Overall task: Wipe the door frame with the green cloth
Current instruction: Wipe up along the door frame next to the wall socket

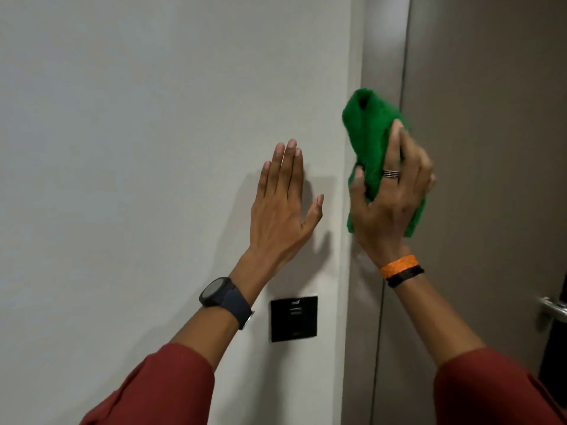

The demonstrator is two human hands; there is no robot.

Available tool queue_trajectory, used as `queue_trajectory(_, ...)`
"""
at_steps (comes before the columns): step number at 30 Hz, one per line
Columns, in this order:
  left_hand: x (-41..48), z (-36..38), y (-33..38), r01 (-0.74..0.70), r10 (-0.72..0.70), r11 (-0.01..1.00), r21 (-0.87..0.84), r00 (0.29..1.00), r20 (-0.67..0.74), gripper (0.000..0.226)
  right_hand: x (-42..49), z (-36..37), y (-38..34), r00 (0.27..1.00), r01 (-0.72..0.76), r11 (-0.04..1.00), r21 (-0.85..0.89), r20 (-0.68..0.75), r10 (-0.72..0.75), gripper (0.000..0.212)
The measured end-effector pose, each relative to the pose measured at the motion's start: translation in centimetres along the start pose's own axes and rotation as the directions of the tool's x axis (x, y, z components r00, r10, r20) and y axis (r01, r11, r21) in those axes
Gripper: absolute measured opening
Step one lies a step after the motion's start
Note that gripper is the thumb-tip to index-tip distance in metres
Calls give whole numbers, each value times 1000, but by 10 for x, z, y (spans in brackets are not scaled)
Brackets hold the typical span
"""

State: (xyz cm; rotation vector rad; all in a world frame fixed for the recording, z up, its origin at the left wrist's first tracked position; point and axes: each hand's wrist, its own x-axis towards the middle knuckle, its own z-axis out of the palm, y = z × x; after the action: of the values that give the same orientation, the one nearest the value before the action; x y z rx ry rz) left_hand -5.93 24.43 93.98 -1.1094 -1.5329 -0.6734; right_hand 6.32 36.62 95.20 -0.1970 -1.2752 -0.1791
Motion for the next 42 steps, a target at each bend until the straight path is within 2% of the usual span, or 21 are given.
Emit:
queue_trajectory(2, 11, 16, 7, -32, 32, 999, 0, 999, -11, 76, -2, 4, 21, 991, -8, 1000, -28, 134, 11, 77)
queue_trajectory(4, 14, 33, 9, -24, 25, 1000, -8, 1000, 16, 77, -14, 13, 38, 950, -23, 998, -53, 311, 39, 83)
queue_trajectory(6, 13, 48, 6, -12, 9, 999, 45, 998, 57, 78, -25, 24, 49, 916, -51, 995, -81, 394, 79, 83)
queue_trajectory(8, 11, 61, 2, -32, 22, 987, 155, 998, 62, 78, -27, 35, 54, 930, -60, 997, -55, 360, 76, 80)
queue_trajectory(11, 11, 74, -2, -44, 41, 968, 246, 999, 17, 78, -25, 49, 59, 961, 10, 1000, -20, 278, -4, 72)
queue_trajectory(14, 10, 77, -4, -59, 66, 962, 266, 998, -19, 77, -16, 55, 62, 956, 66, 997, -31, 288, -54, 69)
queue_trajectory(19, 10, 80, -3, -62, 75, 958, 280, 997, -36, 76, 12, 64, 65, 963, 45, 998, -39, 267, -33, 75)
queue_trajectory(22, 9, 80, -3, -55, 71, 955, 290, 996, -46, 76, -15, 53, 65, 955, 29, 999, -14, 294, -24, 82)
queue_trajectory(26, 9, 79, -1, -58, 71, 947, 315, 997, -30, 77, -73, 31, 64, 938, 7, 1000, -26, 348, 3, 75)
queue_trajectory(34, 7, 82, 0, -53, 69, 946, 320, 997, -36, 78, 26, 67, 64, 970, -2, 999, -34, 244, 10, 74)
queue_trajectory(38, -8, 86, 3, -51, 58, 943, 329, 998, -11, 77, -32, 50, 67, 970, -56, 998, -37, 236, 63, 70)
queue_trajectory(42, -26, 91, 8, -60, 61, 941, 333, 998, 9, 77, -117, 24, 61, 936, -72, 995, -67, 340, 91, 73)
